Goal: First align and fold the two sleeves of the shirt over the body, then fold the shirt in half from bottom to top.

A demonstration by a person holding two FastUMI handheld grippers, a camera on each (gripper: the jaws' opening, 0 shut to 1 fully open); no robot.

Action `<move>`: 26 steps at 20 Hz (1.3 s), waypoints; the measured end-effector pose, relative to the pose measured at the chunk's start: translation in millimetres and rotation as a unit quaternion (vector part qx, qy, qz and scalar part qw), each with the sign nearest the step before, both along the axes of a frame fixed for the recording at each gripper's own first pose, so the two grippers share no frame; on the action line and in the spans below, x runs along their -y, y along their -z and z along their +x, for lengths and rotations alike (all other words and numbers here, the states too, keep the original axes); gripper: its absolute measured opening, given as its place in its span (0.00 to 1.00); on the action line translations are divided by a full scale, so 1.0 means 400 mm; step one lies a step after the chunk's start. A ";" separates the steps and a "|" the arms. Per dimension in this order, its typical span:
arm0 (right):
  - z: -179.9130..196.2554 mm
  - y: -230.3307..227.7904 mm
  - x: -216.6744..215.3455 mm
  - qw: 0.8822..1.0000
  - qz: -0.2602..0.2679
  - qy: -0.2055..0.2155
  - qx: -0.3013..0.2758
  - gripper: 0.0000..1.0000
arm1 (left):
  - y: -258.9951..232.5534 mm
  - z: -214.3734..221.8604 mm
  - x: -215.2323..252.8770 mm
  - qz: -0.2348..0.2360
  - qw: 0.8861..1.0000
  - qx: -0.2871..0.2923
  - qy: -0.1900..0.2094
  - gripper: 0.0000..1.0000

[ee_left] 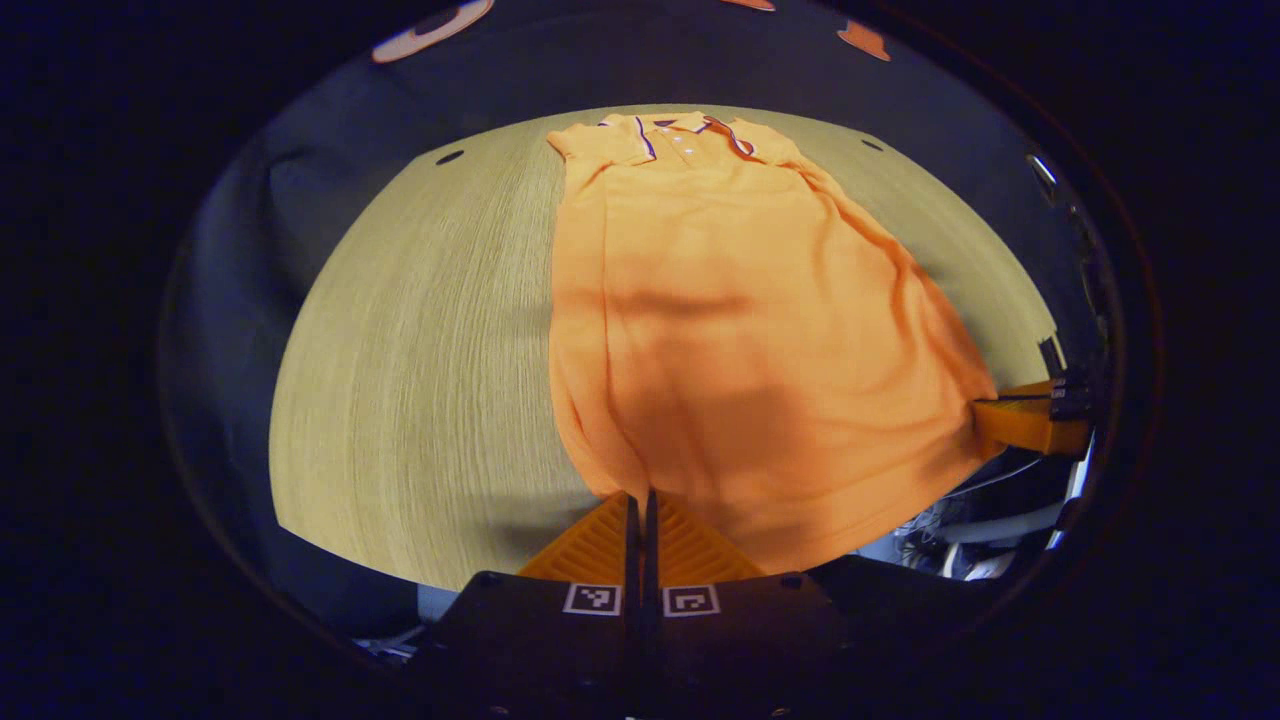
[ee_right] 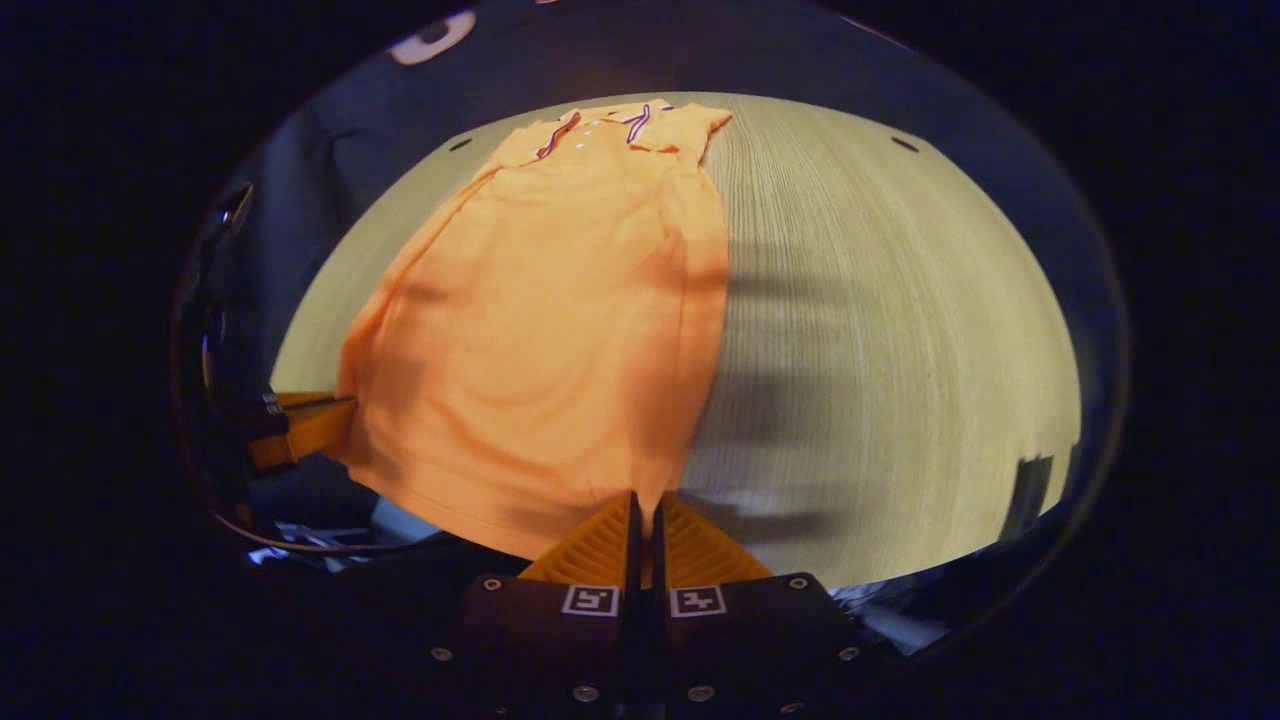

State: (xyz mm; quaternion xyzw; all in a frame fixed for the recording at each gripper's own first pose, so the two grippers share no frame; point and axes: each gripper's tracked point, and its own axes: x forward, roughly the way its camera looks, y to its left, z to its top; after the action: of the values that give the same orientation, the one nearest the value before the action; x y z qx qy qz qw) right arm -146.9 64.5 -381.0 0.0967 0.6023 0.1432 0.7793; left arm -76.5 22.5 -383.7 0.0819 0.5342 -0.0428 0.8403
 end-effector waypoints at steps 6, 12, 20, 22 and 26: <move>0.073 -0.083 -0.039 0.994 0.104 0.030 0.023 0.04 | -0.101 0.061 0.008 -0.065 0.996 0.044 -0.037 0.02; 0.139 -0.156 -0.051 0.982 0.173 0.067 0.038 0.04 | -0.202 0.127 0.006 -0.078 0.992 0.084 -0.046 0.01; 0.267 -0.242 -0.040 0.974 0.197 0.089 0.072 0.04 | -0.283 0.264 0.032 -0.092 0.988 0.121 -0.035 0.01; 0.295 -0.255 -0.028 0.974 0.192 0.092 0.082 0.04 | -0.296 0.304 0.030 -0.097 0.987 0.123 -0.027 0.01; 0.366 -0.276 -0.045 0.973 0.188 0.106 0.082 0.04 | -0.319 0.392 0.035 -0.110 0.986 0.125 -0.013 0.01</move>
State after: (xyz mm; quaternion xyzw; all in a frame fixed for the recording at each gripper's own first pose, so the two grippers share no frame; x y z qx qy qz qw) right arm -0.5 82.4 -270.8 0.2928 0.4847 0.1780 0.8047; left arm 80.4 8.4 -256.3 -0.0132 0.4177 -0.0795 0.9050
